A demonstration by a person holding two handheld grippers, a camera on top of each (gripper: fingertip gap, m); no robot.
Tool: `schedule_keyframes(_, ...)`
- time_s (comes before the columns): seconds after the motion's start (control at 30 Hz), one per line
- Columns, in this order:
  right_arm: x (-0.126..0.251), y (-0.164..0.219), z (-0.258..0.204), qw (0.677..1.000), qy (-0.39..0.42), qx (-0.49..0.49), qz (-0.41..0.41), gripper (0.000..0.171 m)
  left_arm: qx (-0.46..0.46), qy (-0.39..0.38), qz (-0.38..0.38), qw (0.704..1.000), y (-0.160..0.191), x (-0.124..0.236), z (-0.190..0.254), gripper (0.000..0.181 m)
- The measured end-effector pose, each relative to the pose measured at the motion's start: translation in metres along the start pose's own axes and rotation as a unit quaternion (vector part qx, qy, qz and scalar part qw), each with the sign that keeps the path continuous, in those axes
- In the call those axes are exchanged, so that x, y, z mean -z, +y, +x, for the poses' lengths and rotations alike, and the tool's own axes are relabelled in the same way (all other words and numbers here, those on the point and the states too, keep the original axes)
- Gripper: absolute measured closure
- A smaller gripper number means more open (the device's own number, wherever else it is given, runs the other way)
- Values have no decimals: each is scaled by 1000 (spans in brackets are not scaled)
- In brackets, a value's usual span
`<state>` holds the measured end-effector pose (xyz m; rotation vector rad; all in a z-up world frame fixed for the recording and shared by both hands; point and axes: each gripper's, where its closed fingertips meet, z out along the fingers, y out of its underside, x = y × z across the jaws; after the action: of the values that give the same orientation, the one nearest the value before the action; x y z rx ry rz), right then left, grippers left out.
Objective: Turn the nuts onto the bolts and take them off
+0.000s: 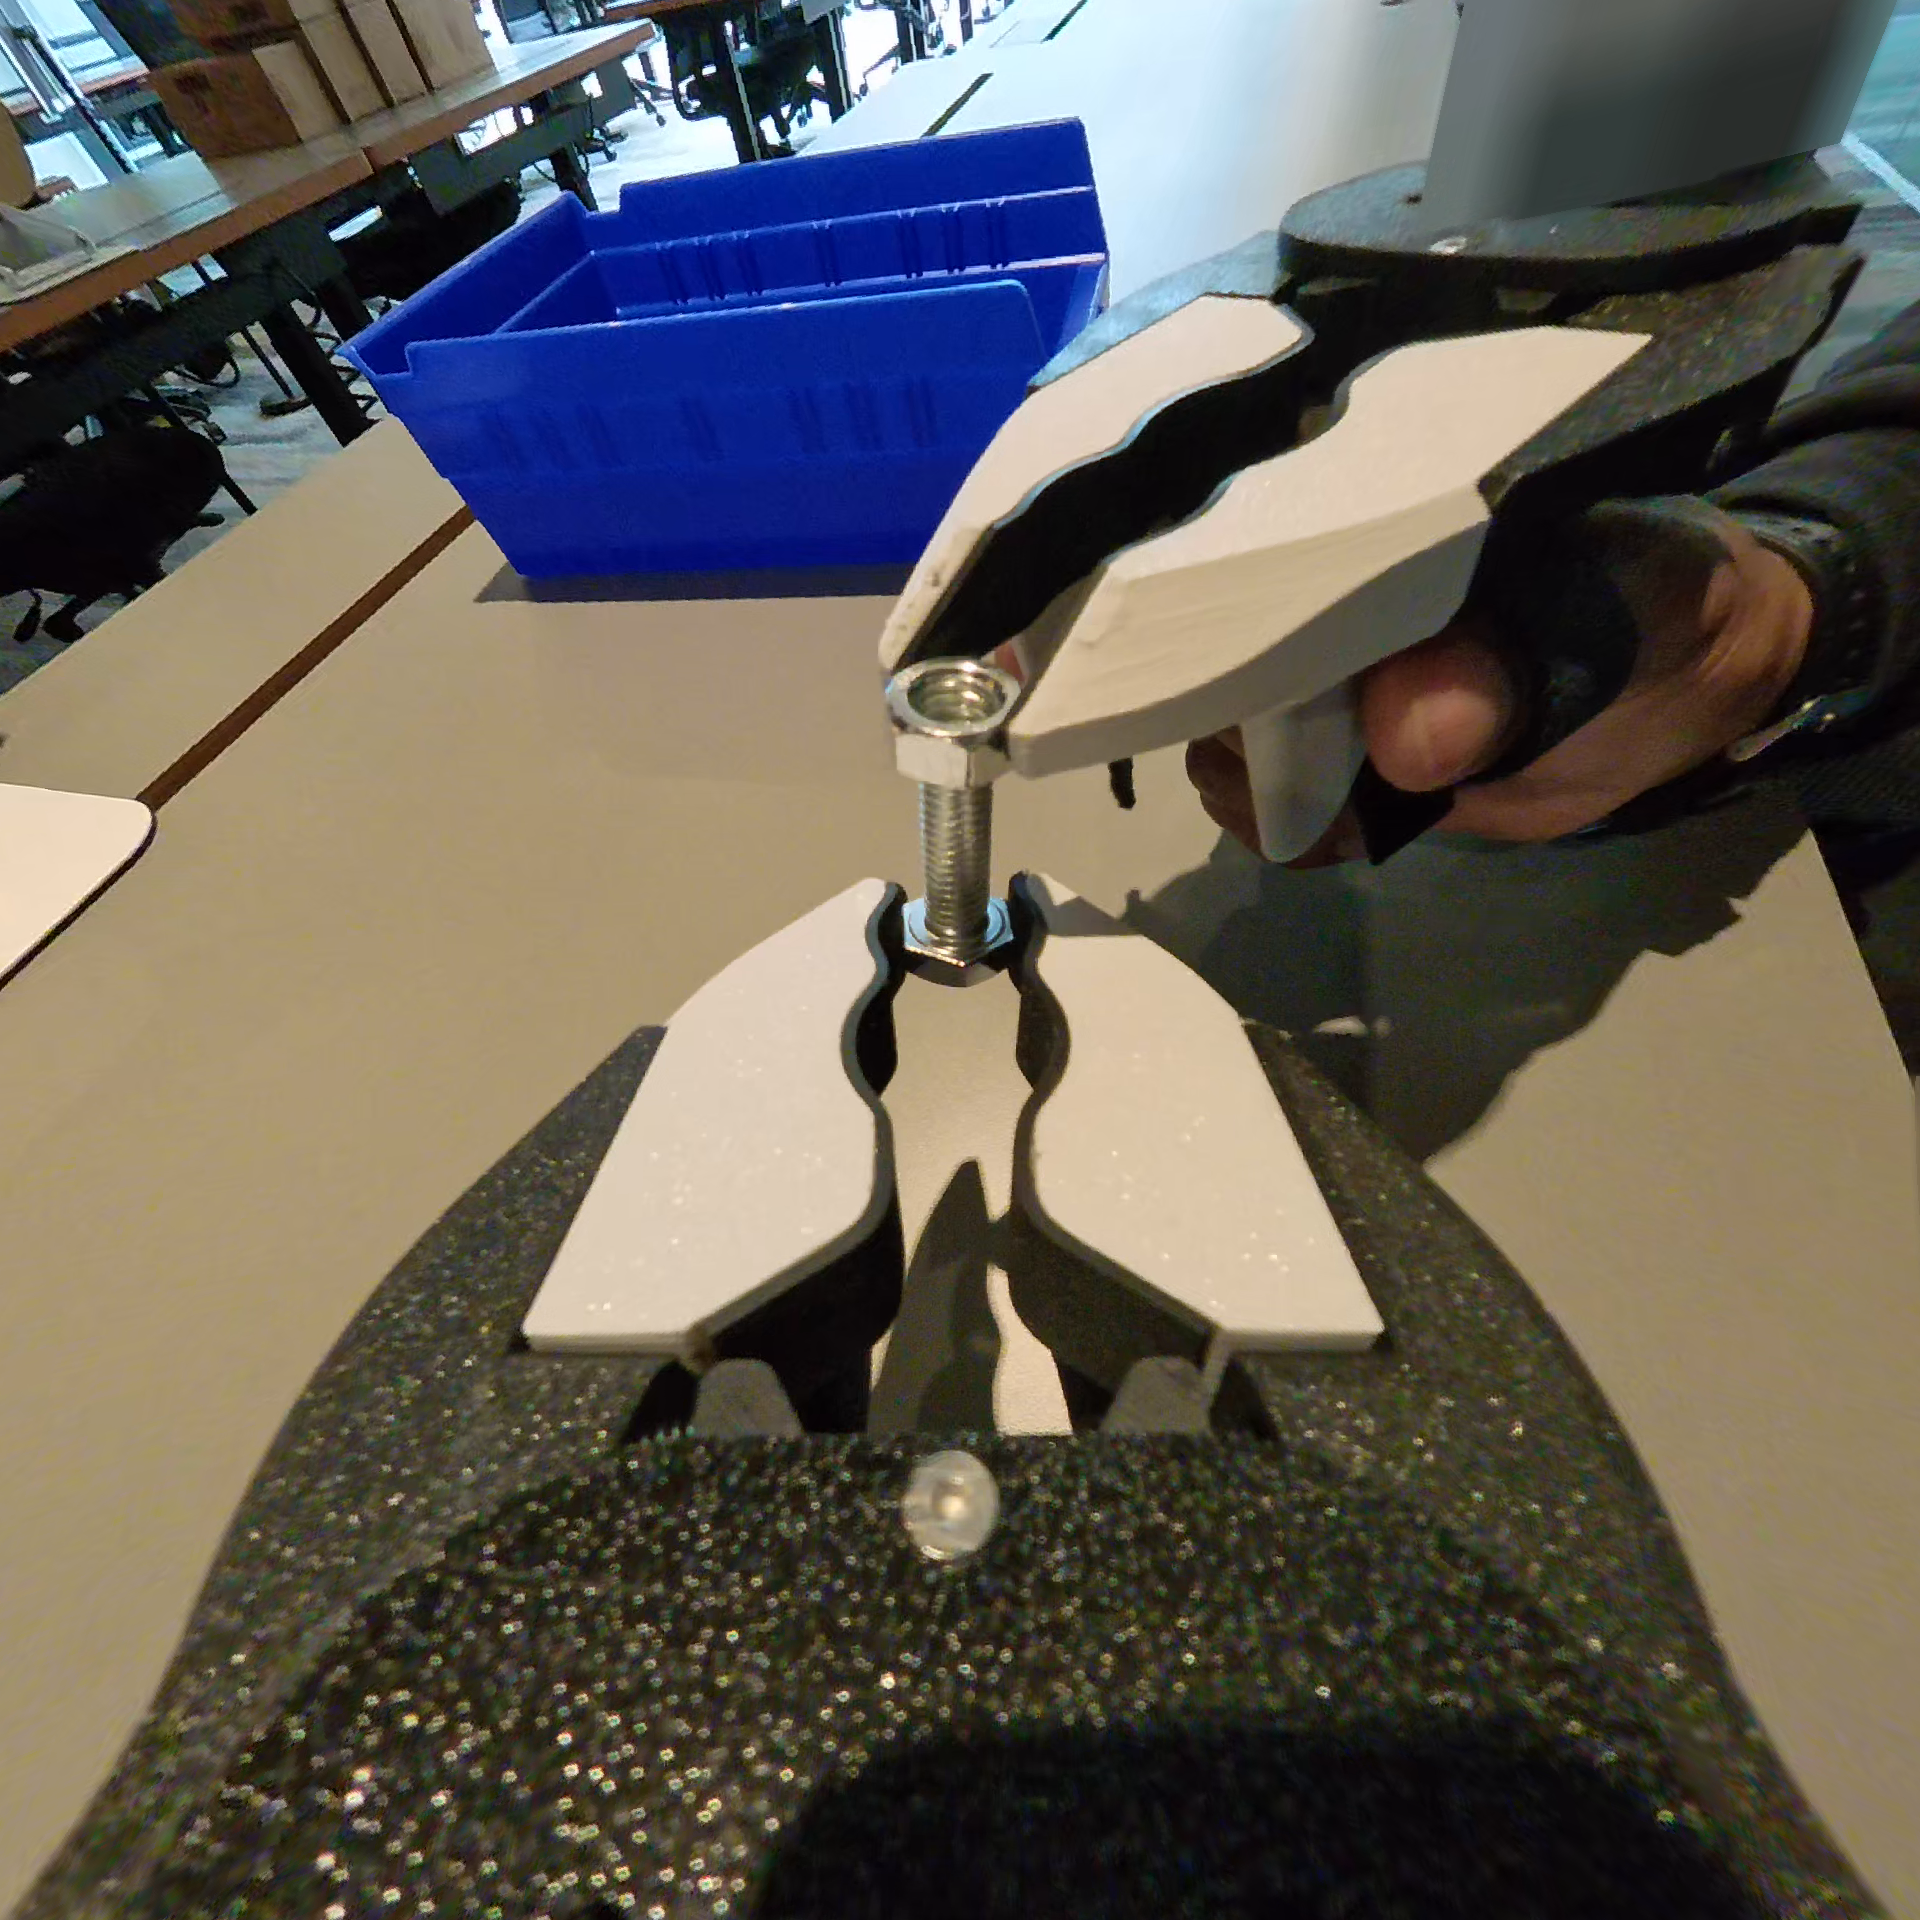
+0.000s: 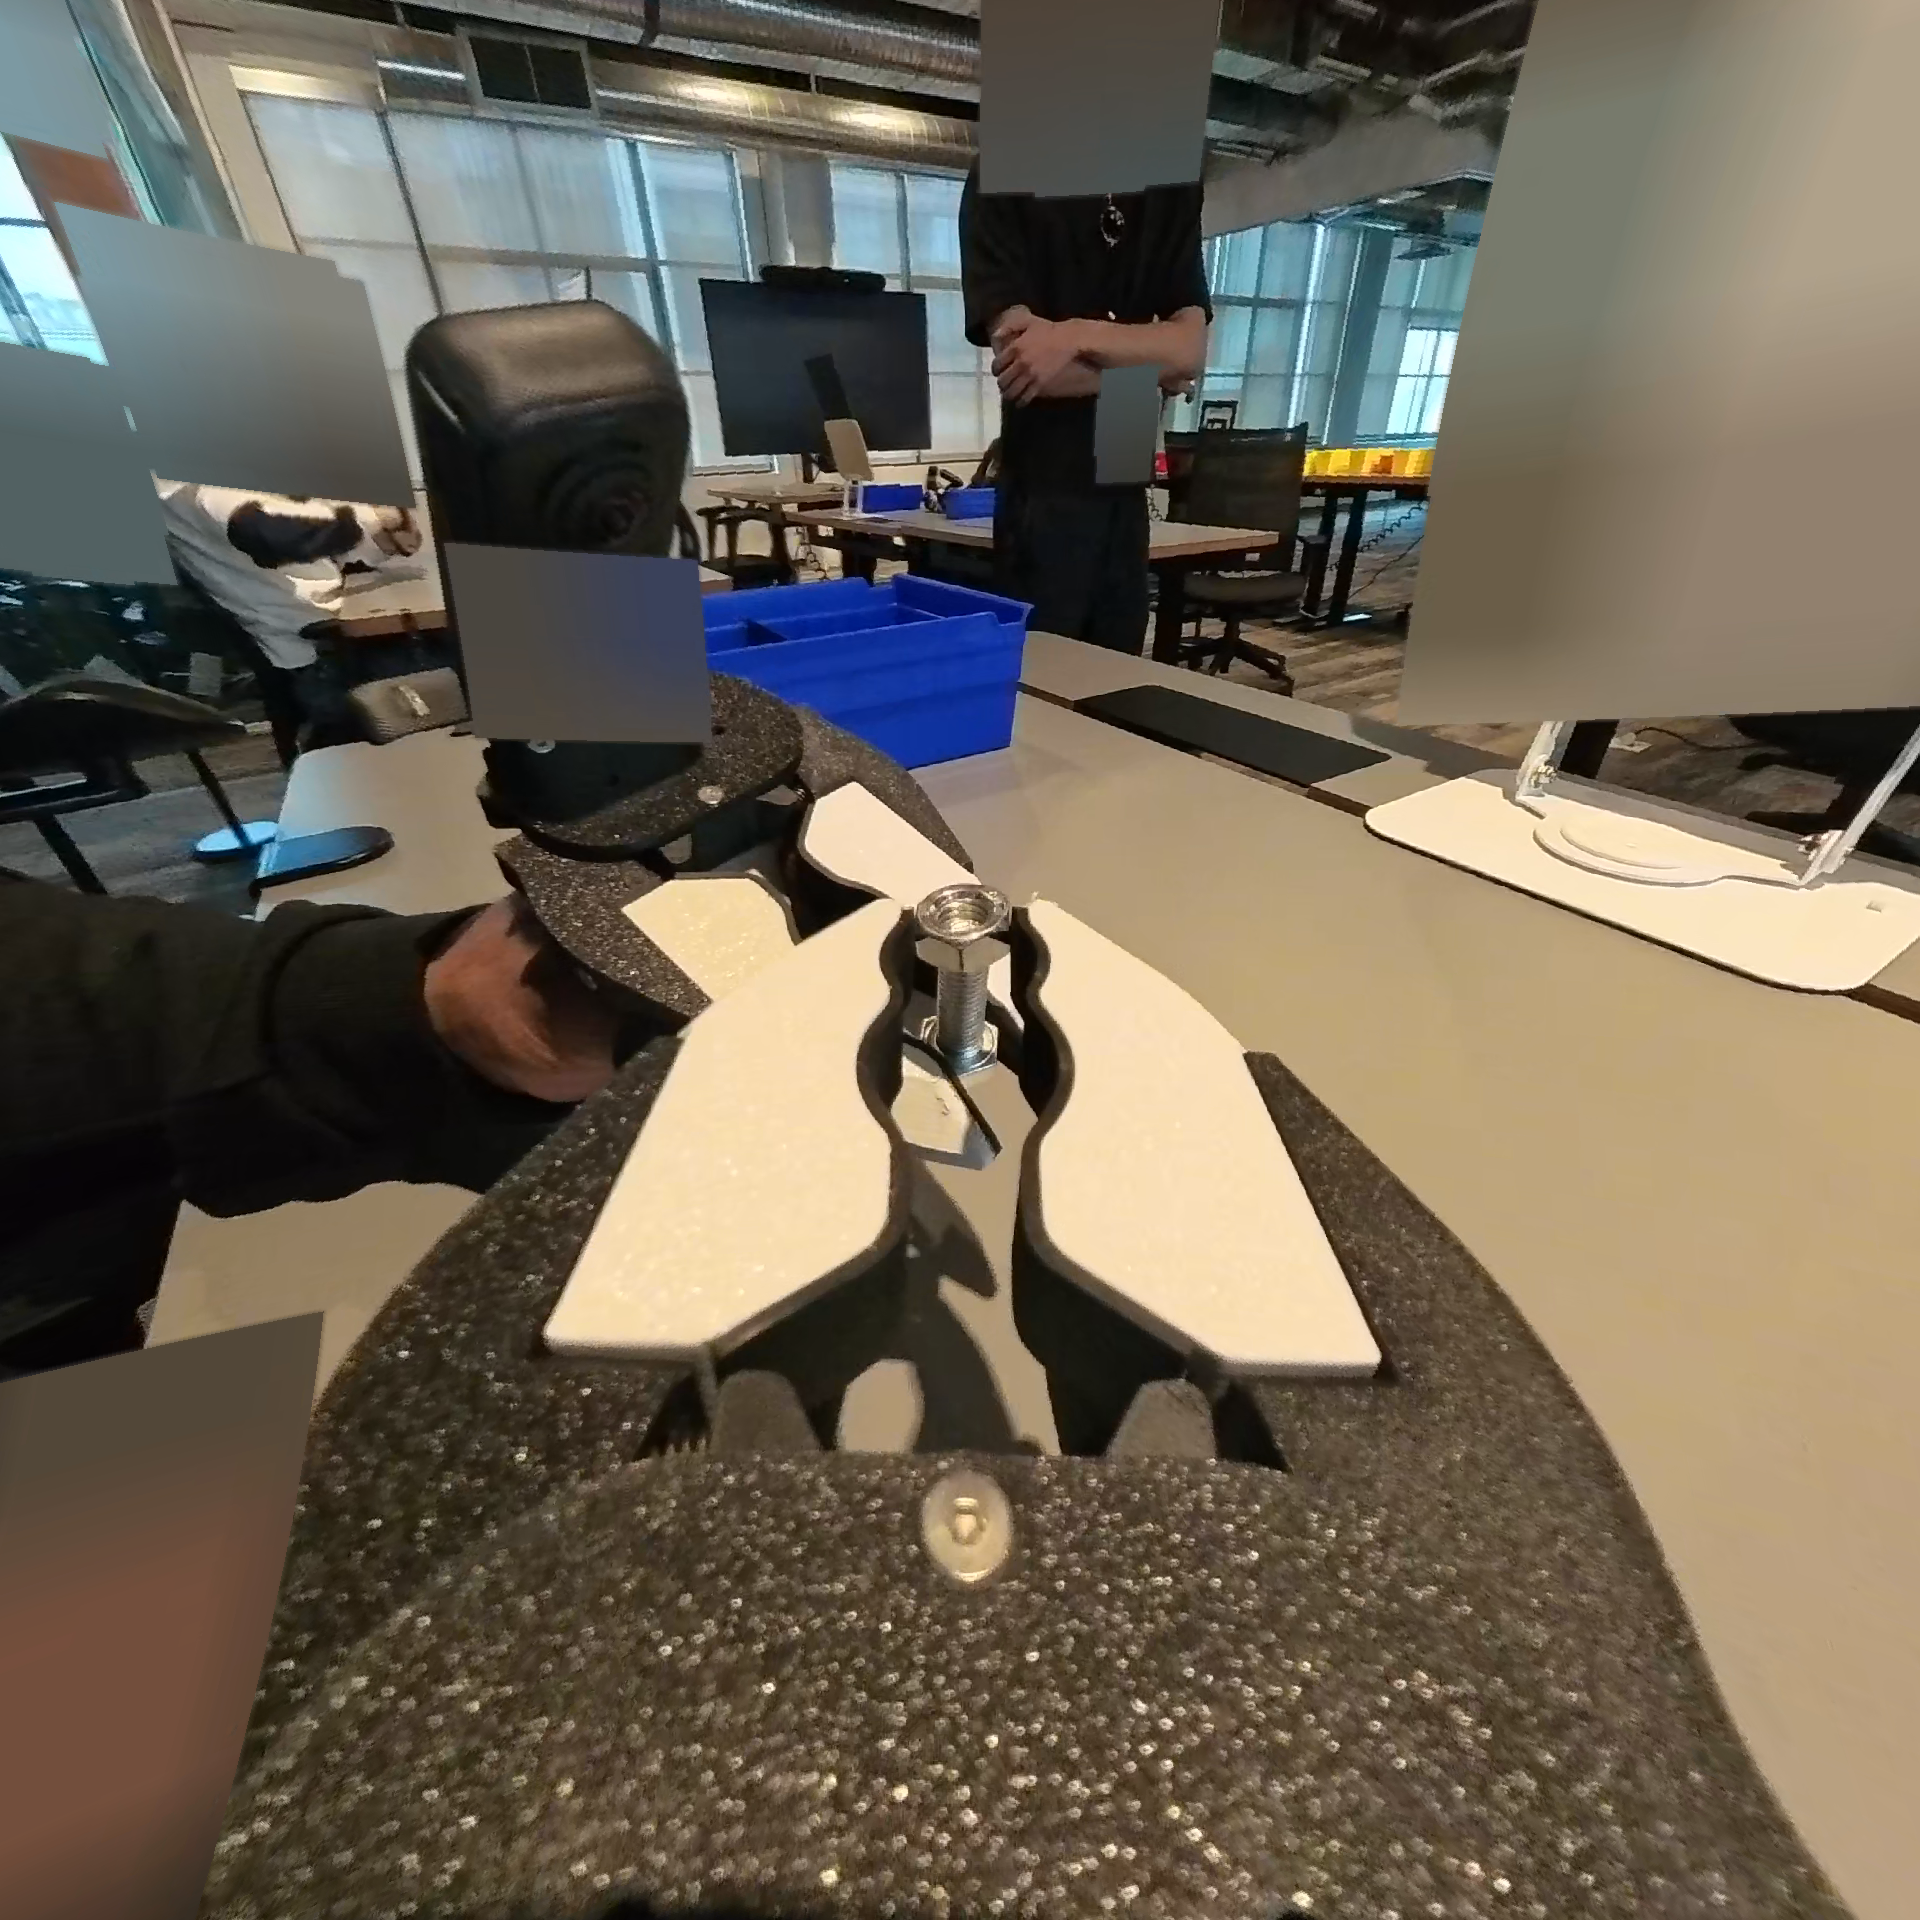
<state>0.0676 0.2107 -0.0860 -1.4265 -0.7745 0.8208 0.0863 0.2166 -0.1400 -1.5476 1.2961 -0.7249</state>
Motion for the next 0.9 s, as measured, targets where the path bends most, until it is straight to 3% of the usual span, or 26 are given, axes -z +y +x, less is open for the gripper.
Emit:
schedule_keyframes(0.2,0,0,1,1000,-7,-18,0,154,-2,-2,-2,1000,0,0,0,163)
schedule_keyframes(0.6,2,5,6,996,78,-32,6,154,-15,-47,-29,998,5,-3,-5,163)
schedule_keyframes(0.9,2,2,4,997,29,-70,35,154,-2,-21,-12,1000,1,-2,-1,163)
